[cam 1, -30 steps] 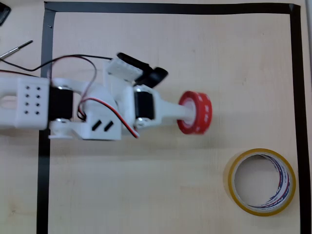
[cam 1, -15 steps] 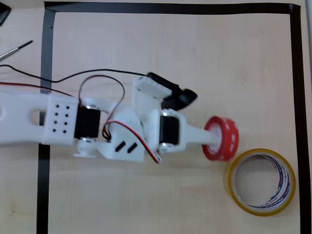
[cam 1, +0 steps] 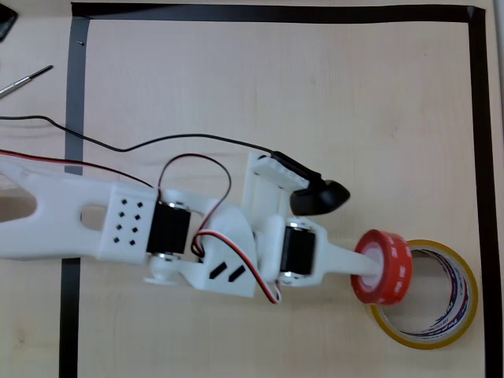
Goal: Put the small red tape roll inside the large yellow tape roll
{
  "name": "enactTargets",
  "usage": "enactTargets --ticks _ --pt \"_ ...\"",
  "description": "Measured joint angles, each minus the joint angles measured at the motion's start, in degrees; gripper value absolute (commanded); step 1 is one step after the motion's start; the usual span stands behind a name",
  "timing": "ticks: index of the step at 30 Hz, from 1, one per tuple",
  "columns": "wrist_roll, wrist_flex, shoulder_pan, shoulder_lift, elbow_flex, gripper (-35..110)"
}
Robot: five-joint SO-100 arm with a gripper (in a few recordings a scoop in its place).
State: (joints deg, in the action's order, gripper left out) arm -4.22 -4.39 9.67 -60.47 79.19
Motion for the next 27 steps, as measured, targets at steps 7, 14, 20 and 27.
enactTargets --ticks 7,14,20,27 --pt "0.00 -2.55 0.00 8.35 -10.20 2" --pt "0.00 -2.81 0.09 9.40 -12.57 14" --pt "0.00 -3.52 0.70 9.40 -12.74 16" --pt "1.05 -4.48 1.67 9.32 -12.74 16"
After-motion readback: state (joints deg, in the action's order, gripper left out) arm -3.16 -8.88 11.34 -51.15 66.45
